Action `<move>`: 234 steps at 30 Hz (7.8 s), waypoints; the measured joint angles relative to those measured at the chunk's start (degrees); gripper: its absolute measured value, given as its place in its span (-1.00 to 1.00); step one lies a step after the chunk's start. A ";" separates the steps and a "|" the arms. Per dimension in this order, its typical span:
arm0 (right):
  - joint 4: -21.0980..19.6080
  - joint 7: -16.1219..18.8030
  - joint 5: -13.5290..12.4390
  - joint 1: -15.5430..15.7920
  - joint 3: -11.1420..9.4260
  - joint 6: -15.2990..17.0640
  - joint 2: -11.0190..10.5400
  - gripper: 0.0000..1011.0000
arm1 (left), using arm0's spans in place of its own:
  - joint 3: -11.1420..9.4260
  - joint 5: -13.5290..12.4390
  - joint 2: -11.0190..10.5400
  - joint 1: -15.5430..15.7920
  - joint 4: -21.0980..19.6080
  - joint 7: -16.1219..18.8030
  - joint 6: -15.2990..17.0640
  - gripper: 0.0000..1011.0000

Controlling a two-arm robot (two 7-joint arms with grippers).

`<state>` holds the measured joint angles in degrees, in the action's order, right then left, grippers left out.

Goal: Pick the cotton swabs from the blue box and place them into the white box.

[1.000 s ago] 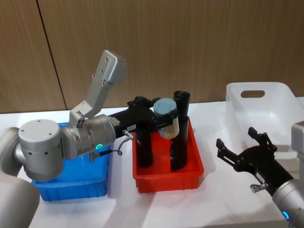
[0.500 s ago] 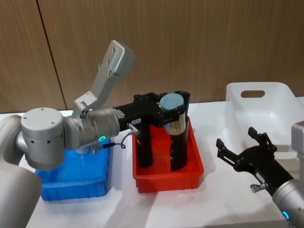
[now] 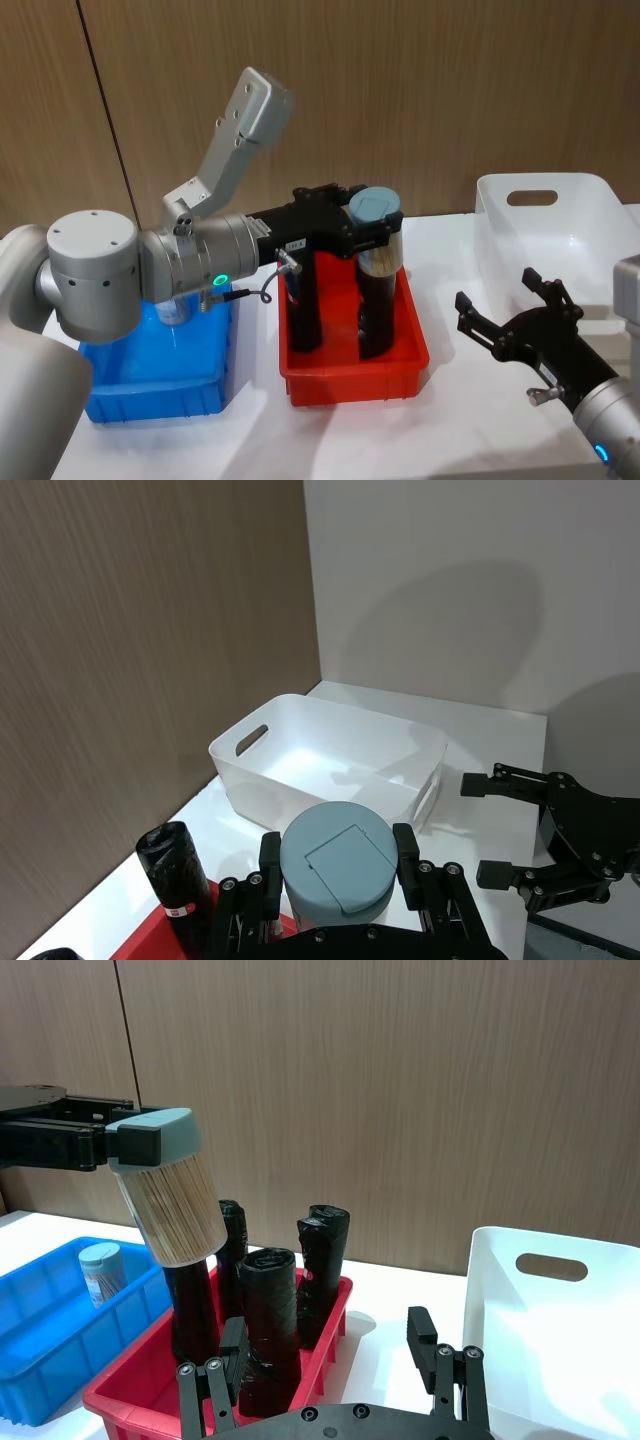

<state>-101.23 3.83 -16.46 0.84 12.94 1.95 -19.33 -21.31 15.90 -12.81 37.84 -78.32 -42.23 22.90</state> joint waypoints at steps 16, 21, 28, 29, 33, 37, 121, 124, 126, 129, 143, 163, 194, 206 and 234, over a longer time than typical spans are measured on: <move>-0.04 0.11 0.03 -0.04 0.00 0.14 0.00 0.98 | -0.15 0.25 0.04 0.40 -0.25 -0.56 0.21 0.32; -0.84 1.06 0.48 -0.40 -0.02 1.39 -0.14 0.98 | -0.18 0.28 0.04 0.46 -0.28 -0.64 0.25 0.32; -2.25 3.62 1.31 -1.67 -0.06 4.65 -0.35 0.98 | -0.20 0.32 0.04 0.49 -0.32 -0.69 0.28 0.32; -2.55 4.33 1.47 -2.09 -0.06 5.52 -0.37 0.98 | -0.20 0.33 0.04 0.50 -0.33 -0.69 0.28 0.32; -3.26 6.74 2.02 -3.53 -0.05 8.22 -0.37 0.98 | -0.20 0.34 0.04 0.52 -0.35 -0.71 0.29 0.32; -3.54 8.75 2.62 -4.86 0.07 10.18 -0.26 0.98 | -0.20 0.34 0.04 0.54 -0.35 -0.74 0.28 0.32; 13.29 22.93 3.59 -21.59 2.47 12.97 5.80 0.42 | -0.19 0.34 0.04 0.56 -0.34 -0.71 0.26 0.32; 13.51 23.04 3.36 -21.72 2.53 12.76 5.84 0.35 | -0.17 0.34 0.04 0.56 -0.34 -0.70 0.23 0.32; 13.65 23.09 3.27 -21.83 2.57 12.65 5.87 0.35 | -0.16 0.34 0.04 0.56 -0.34 -0.68 0.21 0.32; 13.76 23.13 3.22 -21.91 2.61 12.52 5.91 0.34 | -0.15 0.34 0.04 0.56 -0.35 -0.68 0.20 0.32; 13.96 22.95 2.62 -22.33 2.85 11.61 6.07 0.33 | -0.25 0.35 0.04 0.52 -0.30 -0.78 0.35 0.61; 13.47 22.47 1.98 -22.30 3.09 10.95 5.80 0.33 | -0.19 0.34 0.04 0.56 -0.34 -0.78 0.32 0.99; 18.85 16.54 1.45 -22.68 0.50 9.55 3.58 0.33 | -0.19 0.34 0.04 0.56 -0.34 -0.76 0.27 0.99; 22.86 13.09 1.37 -24.65 -2.03 8.10 2.14 0.33 | -0.19 0.34 0.04 0.56 -0.34 -0.76 0.28 0.99; 39.18 13.16 3.64 -32.25 -3.73 8.66 2.18 0.33 | -0.19 0.34 0.04 0.56 -0.34 -0.76 0.28 0.99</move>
<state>-62.05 16.98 -12.83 -31.41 9.21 10.62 -17.16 -21.50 16.24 -12.77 38.40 -78.66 -43.00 23.18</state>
